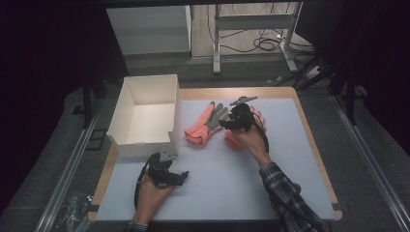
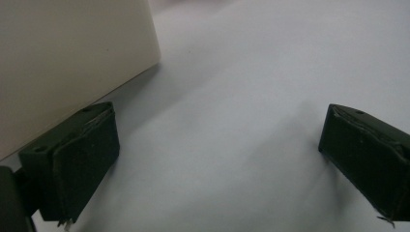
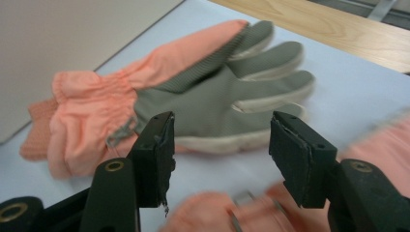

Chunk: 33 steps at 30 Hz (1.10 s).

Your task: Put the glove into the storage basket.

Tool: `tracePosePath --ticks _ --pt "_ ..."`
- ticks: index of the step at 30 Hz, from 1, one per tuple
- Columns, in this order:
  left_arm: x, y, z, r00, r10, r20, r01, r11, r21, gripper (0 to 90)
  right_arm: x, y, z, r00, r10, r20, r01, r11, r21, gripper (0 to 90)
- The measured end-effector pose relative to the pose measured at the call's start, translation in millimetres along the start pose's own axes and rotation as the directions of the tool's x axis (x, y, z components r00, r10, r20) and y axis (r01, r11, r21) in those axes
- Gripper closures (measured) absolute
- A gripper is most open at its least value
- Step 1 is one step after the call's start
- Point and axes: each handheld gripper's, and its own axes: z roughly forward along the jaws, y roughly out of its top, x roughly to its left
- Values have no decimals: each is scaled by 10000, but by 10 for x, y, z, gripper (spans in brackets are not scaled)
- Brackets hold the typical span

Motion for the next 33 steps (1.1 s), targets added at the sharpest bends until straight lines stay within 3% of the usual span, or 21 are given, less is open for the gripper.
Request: tracePosePath --ticks 7,11,15,17,18,21,25,29,33 --pt "2 0 0 10000 -2 8 2 10000 0 11 132 146 284 10000 12 -19 -12 9995 302 402" --pt "1 0 0 10000 -24 18 24 10000 -15 11 239 194 526 9990 -7 457 -47 9930 1183 398" --pt "2 0 0 10000 -22 17 22 10000 -13 11 261 220 606 9970 -29 773 -111 9836 1801 537" --pt "1 0 0 10000 -22 17 22 10000 -12 11 262 218 614 9965 -66 832 -90 9826 1856 590" --pt "2 0 0 10000 -19 18 19 10000 -15 11 266 185 631 9959 -92 896 -72 9833 1817 720" --pt "2 0 0 10000 -21 18 21 10000 -17 12 282 155 628 9948 -205 1001 38 9864 1640 833" --pt "2 0 0 10000 -25 17 25 10000 -17 12 289 158 599 9949 -242 980 85 9874 1579 866" --pt "3 0 0 10000 -25 16 25 10000 -17 13 251 170 507 9981 54 614 -142 9895 1435 873" --pt "5 0 -2 10000 -20 20 20 10000 -1 14 232 157 378 9996 46 284 -82 9915 1296 875"
